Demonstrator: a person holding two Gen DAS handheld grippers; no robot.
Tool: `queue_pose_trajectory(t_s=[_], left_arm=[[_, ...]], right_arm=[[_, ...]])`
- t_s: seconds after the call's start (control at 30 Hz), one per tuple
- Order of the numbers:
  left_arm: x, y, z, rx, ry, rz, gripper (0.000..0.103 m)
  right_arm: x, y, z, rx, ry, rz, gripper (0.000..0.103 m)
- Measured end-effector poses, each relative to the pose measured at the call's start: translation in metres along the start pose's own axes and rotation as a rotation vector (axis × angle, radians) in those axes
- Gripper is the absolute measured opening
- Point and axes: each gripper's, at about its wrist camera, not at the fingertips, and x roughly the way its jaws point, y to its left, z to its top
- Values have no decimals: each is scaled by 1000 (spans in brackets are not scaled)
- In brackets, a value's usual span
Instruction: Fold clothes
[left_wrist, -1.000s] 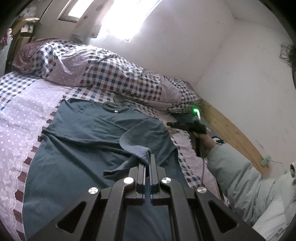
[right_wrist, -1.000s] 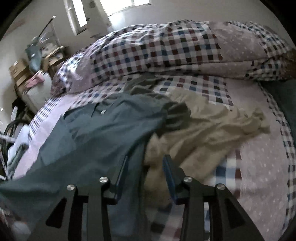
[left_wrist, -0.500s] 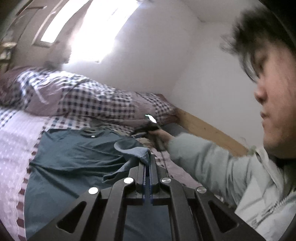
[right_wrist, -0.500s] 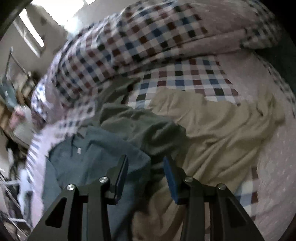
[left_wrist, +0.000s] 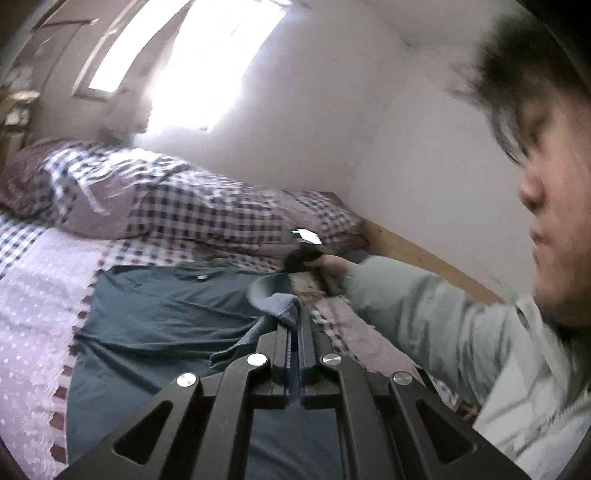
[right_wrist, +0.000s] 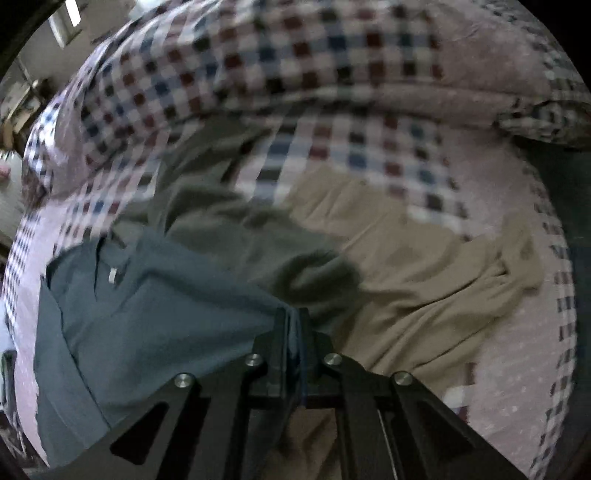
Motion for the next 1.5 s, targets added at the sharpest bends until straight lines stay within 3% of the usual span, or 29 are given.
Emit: queue_pose_trajectory(t_s=[0.13, 0.23, 0.33, 0.43, 0.63, 0.7, 0.8, 0.97, 1.03, 1.1, 1.3, 1.5], left_arm=[[18, 32, 4, -78, 80, 120, 1], [33, 57, 6, -139, 148, 212, 1], [42, 79, 4, -180, 185, 246, 1], [45, 90, 7, -202, 191, 243, 1], [48, 106, 19, -261, 170, 192, 1], [47, 108, 27, -272, 159, 185, 1], [51, 110, 44, -257, 165, 197, 1], [60, 111, 44, -199, 252, 220, 1], [64, 111, 44, -175, 287, 229, 1], [68, 112, 43, -152, 321, 238, 1], [63, 95, 8, -56, 363, 238, 1], [62, 92, -11, -8, 390, 239, 1]], right_arm=[[-3, -11, 6, 20, -19, -36, 3], [7, -19, 4, 39, -4, -113, 4], [6, -36, 0, 102, -23, -147, 9], [-22, -53, -17, 159, -108, -116, 21], [-98, -6, -78, -55, -280, 2, 39], [-118, 25, -103, -153, -309, 63, 47], [-131, 68, -131, -266, -305, 103, 48], [-133, 134, -153, -459, -269, 244, 48], [-136, 167, -155, -585, -233, 396, 48], [-135, 197, -152, -711, -183, 489, 49], [-101, 293, -150, -1048, 43, 501, 49], [-50, 347, -180, -1318, 288, 355, 49]])
